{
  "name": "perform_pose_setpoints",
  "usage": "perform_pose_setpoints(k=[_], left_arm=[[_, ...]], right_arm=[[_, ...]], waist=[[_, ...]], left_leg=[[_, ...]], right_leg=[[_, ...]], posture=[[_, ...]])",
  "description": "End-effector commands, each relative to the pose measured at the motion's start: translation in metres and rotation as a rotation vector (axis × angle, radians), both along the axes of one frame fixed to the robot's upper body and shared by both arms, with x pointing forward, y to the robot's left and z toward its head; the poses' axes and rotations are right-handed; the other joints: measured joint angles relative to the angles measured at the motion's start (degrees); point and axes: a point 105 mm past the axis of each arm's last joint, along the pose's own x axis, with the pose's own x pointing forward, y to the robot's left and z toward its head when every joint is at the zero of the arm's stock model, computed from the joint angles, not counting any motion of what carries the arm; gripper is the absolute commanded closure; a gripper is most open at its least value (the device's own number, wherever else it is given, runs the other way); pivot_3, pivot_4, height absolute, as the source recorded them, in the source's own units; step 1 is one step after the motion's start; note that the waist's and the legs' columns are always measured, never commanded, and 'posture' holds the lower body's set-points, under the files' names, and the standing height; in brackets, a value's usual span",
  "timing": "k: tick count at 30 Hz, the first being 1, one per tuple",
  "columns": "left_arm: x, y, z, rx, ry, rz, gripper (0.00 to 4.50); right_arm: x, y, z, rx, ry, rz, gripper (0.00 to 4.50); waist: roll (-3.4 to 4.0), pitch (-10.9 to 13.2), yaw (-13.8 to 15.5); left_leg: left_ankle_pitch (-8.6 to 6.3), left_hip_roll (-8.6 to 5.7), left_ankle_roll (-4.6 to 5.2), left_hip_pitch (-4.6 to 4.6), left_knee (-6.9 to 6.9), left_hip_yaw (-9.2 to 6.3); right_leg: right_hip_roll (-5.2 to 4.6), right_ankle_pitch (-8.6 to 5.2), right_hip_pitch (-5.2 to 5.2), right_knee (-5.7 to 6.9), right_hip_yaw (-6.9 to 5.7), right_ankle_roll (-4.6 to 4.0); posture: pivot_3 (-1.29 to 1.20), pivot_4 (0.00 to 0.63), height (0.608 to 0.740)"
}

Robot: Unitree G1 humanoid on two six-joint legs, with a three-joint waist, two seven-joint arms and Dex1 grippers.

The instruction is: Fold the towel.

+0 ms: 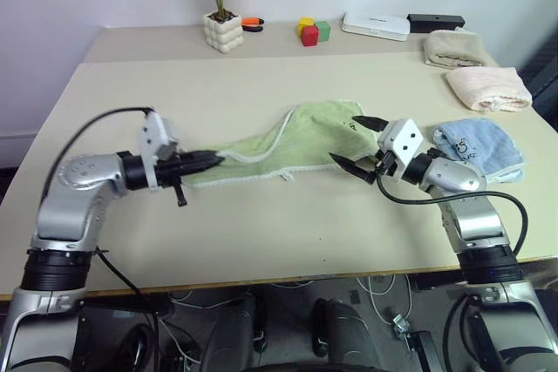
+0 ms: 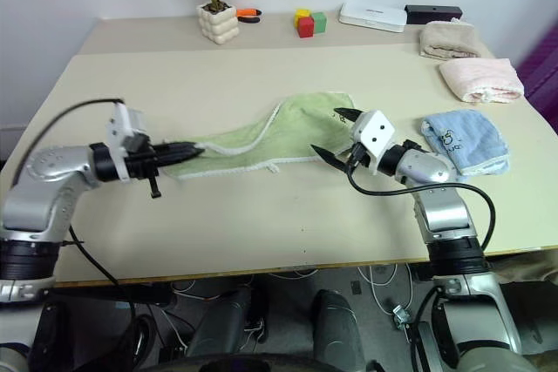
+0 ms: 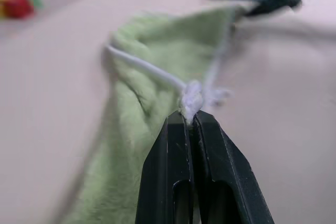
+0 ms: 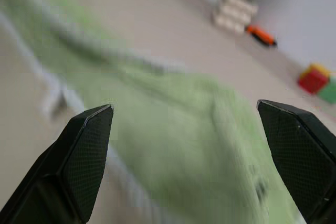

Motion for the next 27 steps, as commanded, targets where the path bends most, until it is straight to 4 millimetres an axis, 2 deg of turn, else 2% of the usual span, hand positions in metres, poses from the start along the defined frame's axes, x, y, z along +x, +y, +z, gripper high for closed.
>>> perform_pose_setpoints(k=[1,6,10,12,13,18,19,20,25,27], left_arm=[[0.005,0.012,0.019,-0.022,-0.078,0.051,4.43],[0.008,0.02,0.023,-0.03,-0.096,0.082,4.43],[0.01,0.019,0.023,-0.036,-0.096,0.079,4.43],[0.01,0.017,0.022,-0.031,-0.096,0.076,4.5],[0.011,0.016,0.021,-0.024,-0.1,0.073,4.5],[0.011,0.014,0.02,-0.02,-0.097,0.067,4.5],[0.011,0.014,0.02,-0.019,-0.097,0.068,4.5],[0.011,0.016,0.02,-0.018,-0.097,0.07,4.5],[0.012,0.022,0.02,0.003,-0.1,0.086,4.5],[0.013,0.024,0.021,0.003,-0.103,0.09,4.5]], right_arm=[[-0.002,-0.008,0.01,-0.147,-0.088,0.036,0.0],[0.008,-0.02,0.001,-0.37,-0.175,0.0,0.0],[0.018,-0.025,0.003,-0.445,-0.257,-0.045,0.0],[0.021,-0.032,-0.007,-0.562,-0.275,-0.051,0.56],[0.023,-0.033,-0.007,-0.549,-0.271,-0.063,0.87],[0.026,-0.035,-0.002,-0.617,-0.347,-0.06,3.41],[0.025,-0.033,0.001,-0.589,-0.353,-0.055,4.09],[0.022,-0.03,0.005,-0.564,-0.366,-0.03,4.42],[0.008,-0.027,0.008,-0.571,-0.381,0.059,4.47],[-0.007,-0.032,0.002,-0.61,-0.305,0.136,4.47]], waist=[[0.0,0.0,-0.1],[-0.01,0.0,-0.4],[-0.01,0.0,-0.4],[-0.01,0.0,-0.4],[-0.01,0.0,-0.4],[-0.01,0.0,-0.5],[-0.02,0.0,-0.6],[-0.02,0.0,-0.7],[-0.02,0.0,-1.2],[-0.01,0.0,-1.1]], left_leg=[[0.06,0.0,-0.09,0.0,-0.01,0.01],[0.12,0.02,-0.17,0.01,-0.01,0.06],[0.14,0.02,-0.21,0.0,-0.01,0.06],[0.15,0.02,-0.23,0.0,-0.01,0.08],[0.15,0.02,-0.23,0.0,-0.01,0.09],[0.17,0.02,-0.25,0.01,-0.01,0.09],[0.17,0.02,-0.25,0.01,-0.01,0.1],[0.17,0.02,-0.25,0.01,-0.02,0.09],[0.18,0.02,-0.24,0.01,-0.02,0.09],[0.18,0.02,-0.24,0.02,-0.02,0.09]], right_leg=[[0.0,0.0,0.0,0.01,0.0,0.02],[0.03,0.0,0.0,0.02,0.0,0.05],[0.03,-0.01,-0.01,0.01,0.01,0.05],[0.03,-0.01,-0.02,0.01,0.02,0.05],[0.03,-0.01,-0.02,0.01,0.03,0.05],[0.03,-0.01,0.0,0.01,0.03,0.05],[0.03,-0.01,0.0,0.02,0.03,0.05],[0.03,-0.01,-0.01,0.02,0.03,0.05],[0.04,0.07,0.02,0.02,0.03,0.23],[0.04,0.07,0.03,0.01,0.03,0.25]], posture=[[0.0,0.15,0.74],[0.0,0.15,0.74],[0.0,0.15,0.74],[0.0,0.15,0.74],[0.0,0.15,0.74],[0.0,0.15,0.74],[0.0,0.15,0.74],[0.0,0.15,0.74],[0.0,0.15,0.74],[0.0,0.15,0.74]])
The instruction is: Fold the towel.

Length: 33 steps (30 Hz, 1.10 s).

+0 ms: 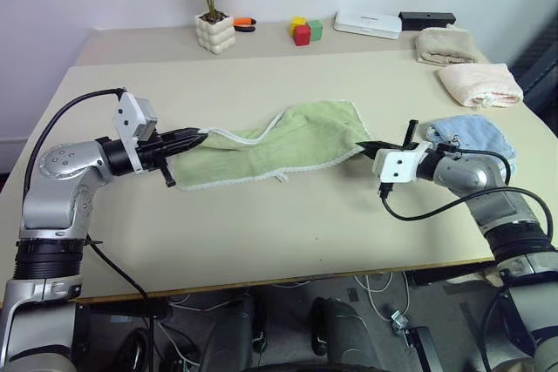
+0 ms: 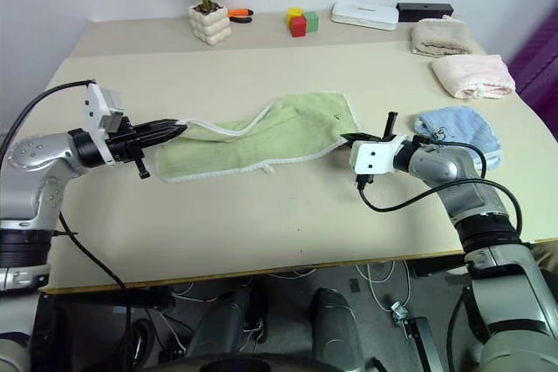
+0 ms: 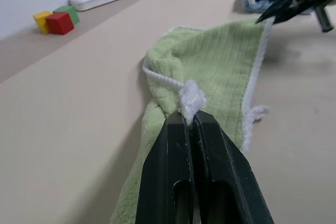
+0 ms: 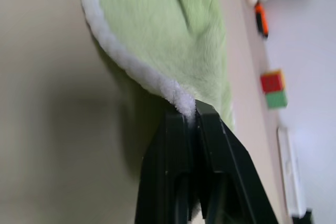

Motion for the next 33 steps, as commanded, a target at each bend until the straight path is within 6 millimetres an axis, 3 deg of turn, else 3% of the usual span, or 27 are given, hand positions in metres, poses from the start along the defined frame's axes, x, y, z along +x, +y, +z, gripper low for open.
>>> perform_pose_setpoints(k=[1,10,12,15,17,21,22,24,26,29,30,32,33], left_arm=[[0.0,0.006,0.015,0.014,-0.058,0.011,4.5],[0.002,0.004,0.015,0.006,-0.061,0.007,4.5],[0.003,0.003,0.016,0.007,-0.062,0.005,4.5],[0.004,0.002,0.016,0.008,-0.064,0.001,4.5],[0.004,0.002,0.016,0.01,-0.064,0.0,4.5],[0.004,0.001,0.015,0.015,-0.061,-0.005,4.5],[0.004,0.001,0.015,0.018,-0.061,-0.006,4.5],[0.005,0.0,0.014,0.02,-0.062,-0.006,4.5],[0.006,0.0,0.014,0.018,-0.063,-0.007,4.5],[0.006,-0.002,0.014,0.017,-0.064,-0.011,4.5],[0.006,-0.003,0.014,0.015,-0.064,-0.013,4.5],[0.005,-0.004,0.013,0.014,-0.063,-0.015,4.5],[0.005,-0.004,0.013,0.015,-0.063,-0.015,4.5]], right_arm=[[-0.026,-0.007,0.006,-0.059,0.097,0.086,4.47],[-0.075,0.0,0.0,-0.071,0.427,0.181,4.47],[-0.087,0.003,0.003,0.013,0.575,0.181,4.47],[-0.095,0.01,0.009,0.079,0.645,0.201,3.68],[-0.093,0.012,0.015,0.112,0.627,0.189,2.66],[-0.088,0.021,0.057,0.427,0.689,0.207,0.66],[-0.086,0.023,0.069,0.497,0.688,0.223,0.66],[-0.073,0.025,0.099,0.647,0.592,0.247,0.66],[-0.053,0.023,0.113,0.756,0.518,0.2,0.66],[-0.023,0.021,0.112,0.818,0.439,0.06,0.66],[-0.005,0.014,0.11,0.87,0.386,-0.045,0.66],[0.031,-0.005,0.093,1.02,0.402,-0.293,0.66],[0.041,-0.009,0.08,1.012,0.403,-0.382,0.66]], waist=[[0.0,0.0,0.4],[-0.02,0.0,0.2],[-0.03,0.0,0.5],[-0.04,0.0,1.0],[-0.04,0.0,1.2],[-0.04,0.0,1.5],[-0.05,0.0,1.4],[-0.06,0.0,1.4],[-0.06,0.0,1.3],[-0.07,0.0,1.4],[-0.07,0.0,1.4],[-0.07,0.0,1.3],[-0.07,0.0,1.2]], left_leg=[[0.0,0.0,0.0,0.0,0.0,-0.01],[-0.12,0.05,0.17,0.09,0.05,-0.06],[-0.13,0.03,0.18,0.07,0.08,-0.08],[-0.24,0.03,0.34,0.04,0.14,-0.08],[-0.34,0.03,0.28,0.04,0.18,-0.1],[-0.4,0.01,0.29,0.03,0.23,-0.14],[-0.41,0.01,0.29,0.02,0.24,-0.14],[-0.41,0.01,0.29,0.01,0.23,-0.14],[-0.41,0.01,0.29,-0.02,0.23,-0.13],[-0.4,0.0,0.28,-0.03,0.22,-0.12],[-0.39,-0.01,0.27,-0.04,0.22,-0.11],[-0.26,-0.04,0.07,-0.07,0.24,-0.05],[-0.24,-0.06,0.04,-0.12,0.26,0.01]], right_leg=[[0.0,-0.01,0.0,0.0,0.0,0.01],[-0.02,-0.04,0.08,0.01,0.0,-0.04],[-0.06,-0.1,0.08,0.0,-0.01,-0.14],[-0.12,-0.1,0.07,-0.01,-0.01,-0.18],[-0.14,-0.1,0.07,-0.01,-0.02,-0.21],[-0.2,-0.09,-0.14,-0.02,-0.03,-0.24],[-0.29,-0.08,-0.15,-0.03,-0.02,-0.25],[-0.32,-0.08,-0.18,-0.03,-0.03,-0.26],[-0.31,-0.06,-0.21,-0.02,-0.03,-0.26],[-0.29,-0.06,-0.23,-0.02,-0.05,-0.26],[-0.27,-0.06,-0.23,-0.02,-0.06,-0.26],[-0.23,-0.06,-0.25,0.0,-0.04,-0.26],[-0.25,-0.04,-0.2,0.02,-0.03,-0.27]], posture=[[0.0,0.15,0.74],[0.0,0.15,0.74],[0.0,0.15,0.74],[0.0,0.15,0.74],[0.0,0.15,0.74],[0.0,0.15,0.74],[0.0,0.15,0.74],[0.0,0.15,0.74],[0.0,0.15,0.74],[0.0,0.15,0.74],[0.0,0.15,0.74],[0.0,0.15,0.74],[0.0,0.15,0.74]])
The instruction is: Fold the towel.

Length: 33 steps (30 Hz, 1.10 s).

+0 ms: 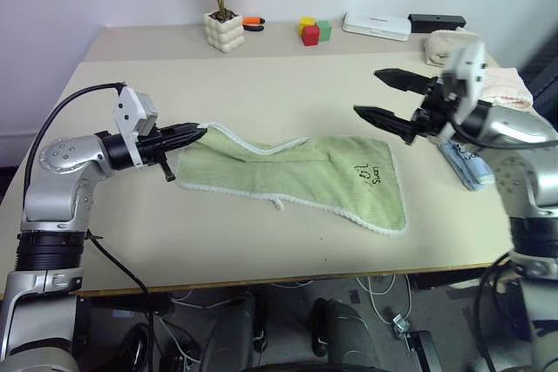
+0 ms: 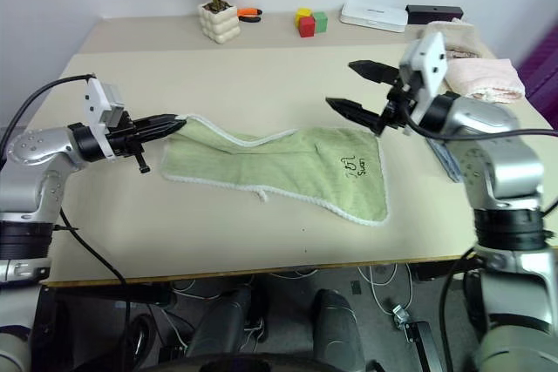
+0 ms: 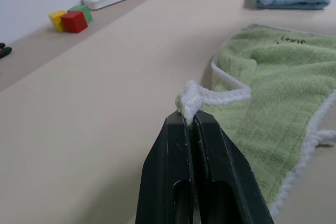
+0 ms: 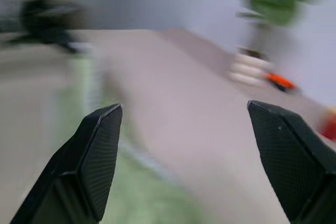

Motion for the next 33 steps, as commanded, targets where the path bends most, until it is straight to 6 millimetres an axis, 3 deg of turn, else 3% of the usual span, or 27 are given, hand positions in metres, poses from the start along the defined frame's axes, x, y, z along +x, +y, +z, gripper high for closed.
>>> perform_pose_setpoints(k=[1,6,9,20,23,29,33], left_arm=[[-0.002,-0.003,0.009,0.011,-0.045,-0.012,4.5],[-0.005,-0.003,0.009,0.009,-0.043,-0.013,4.5],[-0.007,-0.004,0.006,0.011,-0.037,-0.016,4.5],[-0.008,-0.006,0.004,0.014,-0.033,-0.024,4.5],[-0.008,-0.006,0.004,0.015,-0.034,-0.025,4.5],[-0.007,-0.005,0.003,0.018,-0.033,-0.024,4.5],[-0.005,-0.003,0.001,0.012,-0.03,-0.015,4.5]], right_arm=[[0.038,-0.027,-0.027,0.006,0.13,-0.304,0.66],[0.049,-0.037,-0.061,-0.039,0.273,-0.391,0.66],[0.055,-0.046,-0.074,0.035,0.379,-0.442,0.66],[0.049,-0.056,-0.123,-0.048,0.602,-0.484,0.66],[0.043,-0.048,-0.129,-0.013,0.655,-0.429,1.43],[0.041,-0.035,-0.119,0.009,0.641,-0.365,4.46],[0.043,-0.036,-0.112,-0.002,0.595,-0.367,4.46]], waist=[[0.0,0.0,0.0],[0.03,0.0,-0.1],[0.03,0.0,-0.5],[0.02,0.0,-1.4],[0.01,0.0,-1.4],[0.02,0.0,-1.5],[0.02,0.0,-1.3]], left_leg=[[0.01,-0.01,-0.01,-0.01,0.0,0.03],[0.11,-0.01,0.15,-0.12,-0.06,0.08],[0.12,0.01,0.16,-0.08,-0.06,0.11],[0.12,0.04,0.16,-0.05,-0.08,0.11],[0.12,0.04,0.16,-0.02,-0.09,0.1],[0.12,0.08,0.16,0.01,-0.1,0.1],[0.12,0.07,0.16,0.0,-0.09,0.1]], right_leg=[[-0.01,0.0,0.06,0.06,0.03,0.0],[0.04,0.08,-0.01,0.08,0.0,0.16],[0.1,0.12,0.03,0.1,0.01,0.24],[0.14,0.11,0.04,0.12,0.02,0.27],[0.14,0.11,0.08,0.11,0.02,0.28],[0.16,0.11,0.09,0.11,0.02,0.28],[0.16,0.11,0.09,0.11,0.02,0.28]], posture=[[0.0,0.15,0.74],[0.0,0.15,0.74],[0.0,0.15,0.74],[0.0,0.15,0.74],[0.0,0.15,0.74],[0.0,0.15,0.74],[0.0,0.15,0.74]])
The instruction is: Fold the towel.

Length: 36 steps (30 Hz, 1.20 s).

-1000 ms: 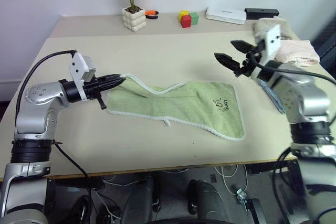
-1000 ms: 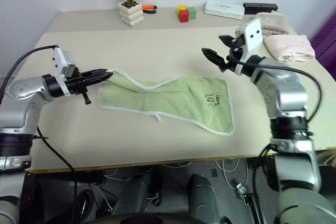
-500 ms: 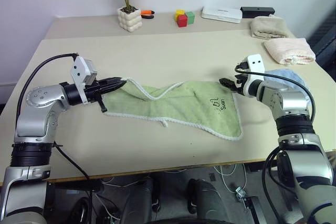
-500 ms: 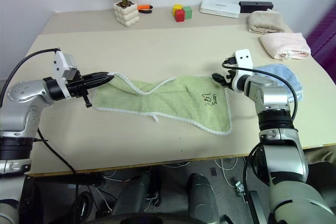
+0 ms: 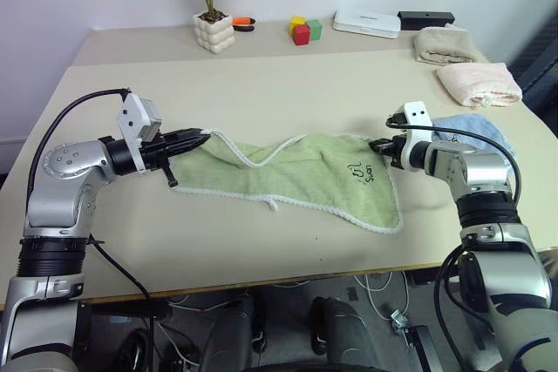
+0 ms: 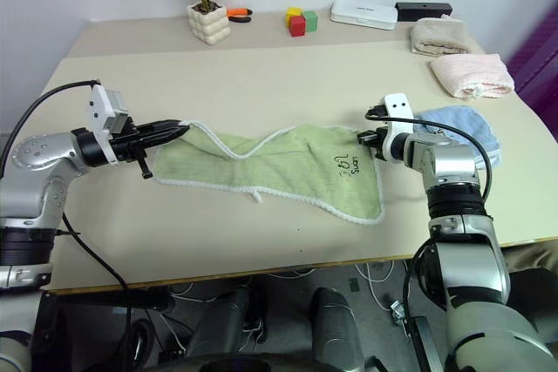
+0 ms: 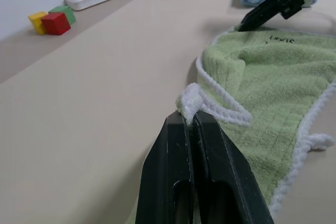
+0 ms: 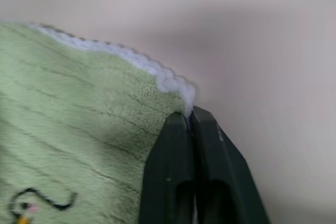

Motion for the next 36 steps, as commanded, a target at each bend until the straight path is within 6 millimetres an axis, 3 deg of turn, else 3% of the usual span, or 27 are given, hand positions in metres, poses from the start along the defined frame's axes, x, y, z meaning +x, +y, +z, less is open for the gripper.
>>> perform_pose_setpoints(k=[1,4,8,12,14,16,18,22,24,27,33,36], left_arm=[[0.001,0.001,0.006,-0.005,-0.035,0.005,4.5],[0.014,0.012,0.003,-0.026,-0.047,0.096,4.5],[0.049,0.037,0.007,-0.017,-0.126,0.318,4.5],[0.082,0.059,0.027,0.003,-0.218,0.491,4.5],[0.096,0.065,0.054,0.042,-0.3,0.562,4.5],[0.104,0.07,0.101,0.054,-0.426,0.636,4.5],[0.103,0.072,0.13,0.054,-0.513,0.666,4.5],[0.094,0.069,0.161,0.032,-0.621,0.622,4.5],[0.089,0.068,0.158,0.031,-0.624,0.565,4.5],[0.079,0.064,0.133,0.043,-0.574,0.414,4.5],[0.051,0.07,0.063,0.045,-0.425,0.193,4.5],[0.038,0.077,0.042,0.044,-0.385,0.159,4.5]], right_arm=[[0.004,0.004,0.018,0.0,-0.093,0.02,4.46],[0.013,-0.001,0.035,-0.024,-0.209,-0.007,4.46],[0.028,-0.006,0.066,-0.023,-0.384,-0.077,4.46],[0.044,0.003,0.096,-0.013,-0.52,-0.111,4.46],[0.052,0.014,0.115,-0.043,-0.597,-0.103,4.46],[0.057,0.029,0.157,-0.048,-0.749,-0.11,4.46],[0.056,0.037,0.187,-0.033,-0.862,-0.115,4.46],[0.046,0.035,0.217,0.003,-1.012,-0.103,4.46],[0.04,0.033,0.213,0.002,-1.037,-0.061,4.46],[0.02,0.04,0.195,0.018,-1.069,0.086,4.46],[-0.024,0.043,0.108,-0.087,-0.882,0.345,4.46],[-0.047,0.037,0.087,-0.094,-0.807,0.431,4.46]], waist=[[0.0,0.0,0.1],[0.01,0.0,0.1],[0.0,0.0,0.1],[-0.03,0.0,0.0],[-0.05,0.0,0.0],[-0.1,0.1,-0.1],[-0.15,0.2,-0.3],[-0.18,0.2,-0.3],[-0.19,0.2,-0.3],[-0.2,0.2,-0.3],[-0.19,0.2,-0.4],[-0.19,0.2,-0.2]], left_leg=[[0.0,0.0,0.0,0.0,0.0,0.0],[0.0,-0.01,0.0,0.0,0.0,0.0],[0.01,-0.01,0.0,0.0,0.0,-0.01],[0.04,-0.02,-0.02,-0.01,0.01,0.02],[0.04,-0.02,-0.02,0.0,-0.03,0.04],[0.05,-0.04,-0.03,-0.02,-0.07,0.11],[0.08,-0.04,-0.07,-0.12,-0.09,0.23],[0.1,-0.06,-0.1,0.04,-0.6,0.5],[0.1,-0.04,-0.1,0.21,-0.75,0.69],[0.11,0.01,-0.11,0.22,-0.73,0.92],[0.11,0.08,-0.1,0.18,-0.68,0.99],[0.11,0.1,-0.09,0.16,-0.61,1.0]], right_leg=[[0.0,0.0,0.0,0.0,0.0,0.0],[0.0,0.0,0.0,-0.01,0.0,0.0],[0.03,0.0,0.0,0.01,0.0,0.01],[0.06,0.01,-0.01,0.01,-0.01,0.02],[0.07,0.01,0.0,0.0,0.0,0.03],[0.08,0.03,-0.02,-0.01,0.0,0.08],[0.09,0.05,-0.15,0.02,0.0,0.11],[0.06,0.05,-0.15,-0.12,0.03,0.13],[0.03,0.01,-0.1,-0.14,0.03,0.19],[0.03,0.01,-0.1,-0.13,0.02,0.19],[0.03,0.02,-0.24,-0.03,0.11,0.18],[0.0,0.03,-0.28,-0.03,0.16,0.17]], posture=[[0.0,0.15,0.74],[0.0,0.15,0.74],[0.0,0.15,0.74],[0.0,0.15,0.74],[0.0,0.15,0.74],[0.0,0.15,0.74],[0.0,0.15,0.74],[0.0,0.15,0.74],[0.0,0.15,0.74],[0.0,0.15,0.74],[0.0,0.15,0.74],[0.0,0.15,0.74]])
